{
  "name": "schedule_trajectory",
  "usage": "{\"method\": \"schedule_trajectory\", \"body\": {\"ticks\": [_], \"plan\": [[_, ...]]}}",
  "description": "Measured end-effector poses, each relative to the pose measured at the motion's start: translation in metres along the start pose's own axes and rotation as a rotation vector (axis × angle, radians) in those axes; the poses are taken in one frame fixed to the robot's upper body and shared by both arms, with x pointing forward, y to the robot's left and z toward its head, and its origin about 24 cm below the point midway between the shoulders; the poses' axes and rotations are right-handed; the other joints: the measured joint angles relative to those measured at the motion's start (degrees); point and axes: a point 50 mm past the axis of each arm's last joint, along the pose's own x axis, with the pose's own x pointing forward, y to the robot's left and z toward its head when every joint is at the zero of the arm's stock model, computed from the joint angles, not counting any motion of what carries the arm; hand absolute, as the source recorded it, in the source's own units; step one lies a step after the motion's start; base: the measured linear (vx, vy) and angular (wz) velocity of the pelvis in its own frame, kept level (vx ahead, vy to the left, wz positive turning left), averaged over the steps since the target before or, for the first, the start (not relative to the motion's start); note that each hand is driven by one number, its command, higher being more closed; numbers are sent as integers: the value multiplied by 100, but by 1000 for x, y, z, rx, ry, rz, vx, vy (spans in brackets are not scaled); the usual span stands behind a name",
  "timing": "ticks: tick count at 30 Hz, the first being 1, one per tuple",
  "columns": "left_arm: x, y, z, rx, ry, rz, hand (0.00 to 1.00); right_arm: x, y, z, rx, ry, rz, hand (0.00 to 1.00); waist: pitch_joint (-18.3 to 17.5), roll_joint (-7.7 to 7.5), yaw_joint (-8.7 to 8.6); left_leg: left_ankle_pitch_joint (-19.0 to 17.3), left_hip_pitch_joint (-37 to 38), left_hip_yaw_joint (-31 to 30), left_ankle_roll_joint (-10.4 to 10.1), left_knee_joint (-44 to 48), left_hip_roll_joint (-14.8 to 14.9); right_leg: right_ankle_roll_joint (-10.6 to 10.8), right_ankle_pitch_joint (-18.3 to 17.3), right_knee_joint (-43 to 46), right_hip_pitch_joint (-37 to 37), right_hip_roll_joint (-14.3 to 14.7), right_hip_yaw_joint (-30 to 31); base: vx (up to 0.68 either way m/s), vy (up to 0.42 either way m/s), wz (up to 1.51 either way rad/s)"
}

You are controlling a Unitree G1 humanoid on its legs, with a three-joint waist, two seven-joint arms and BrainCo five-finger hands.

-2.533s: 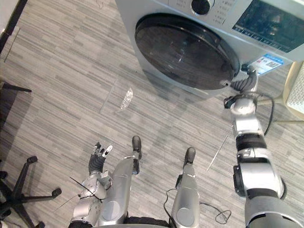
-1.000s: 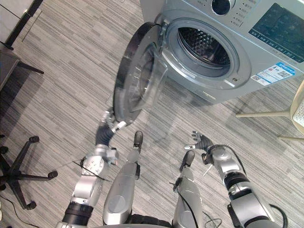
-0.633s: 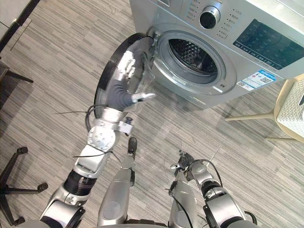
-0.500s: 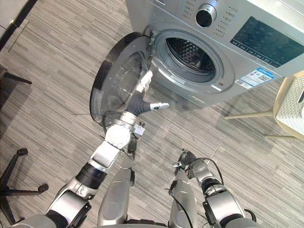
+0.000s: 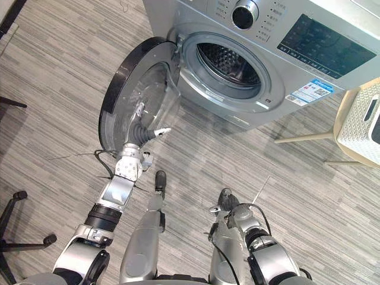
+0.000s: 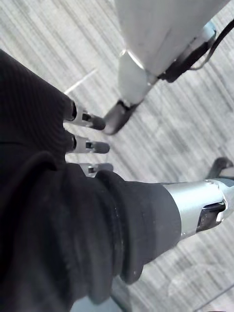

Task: Pick up the laundry basket with both hands and put the clothes into the washing machine.

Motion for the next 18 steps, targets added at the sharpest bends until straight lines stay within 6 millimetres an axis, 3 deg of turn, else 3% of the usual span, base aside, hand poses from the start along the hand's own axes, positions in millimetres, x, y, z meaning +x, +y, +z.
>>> {"method": "schedule_trajectory", "body": {"ticks": [2, 5, 8, 10, 13, 15, 18], "plan": [[8, 0, -10, -19, 60, -32, 0, 0, 0, 3, -1, -6, 0, 0, -1, -68, -14, 1, 8, 29, -1, -40, 4, -14, 26, -42, -13, 6, 26, -20, -10, -12], [32, 29, -30, -55, 219, -13, 0, 2, 6, 16, -30, -37, 20, 0, 4, -400, -93, 2, 12, 165, -5, -129, 43, -33, 134, -154, -100, 42, 172, -18, -34, -25], [38, 82, -52, -86, 365, 126, 0, 3, 25, 29, -24, -73, 65, 0, 65, -832, -365, 21, -77, 266, 11, -127, 115, -64, 190, -168, -278, 109, 294, 2, -50, -21], [42, 115, -48, -105, 365, 228, 0, 3, 30, 25, -29, -62, 76, 0, 106, -928, -461, 40, -186, 293, 17, -114, 132, -75, 227, -202, -367, 131, 311, 24, -37, -11], [43, 140, -44, -136, 351, 318, 0, 2, 37, 15, -21, -27, 90, 0, 126, -970, -460, 26, -275, 318, 16, 75, 154, -101, 252, -215, -389, 145, 353, 53, -35, -7], [43, 147, -40, -216, 328, 357, 0, 1, 41, 11, -11, -22, 91, 0, 128, -974, -400, -228, -375, 326, -15, 450, 243, -109, 258, -164, -378, 210, 407, 35, -35, -23], [33, 155, -44, -313, 290, 401, 0, -1, 47, 8, 10, -26, 94, 0, 130, -971, -236, -954, -629, 422, -72, 1632, 592, -223, 342, -141, -253, 470, 609, 4, -40, -58]]}}
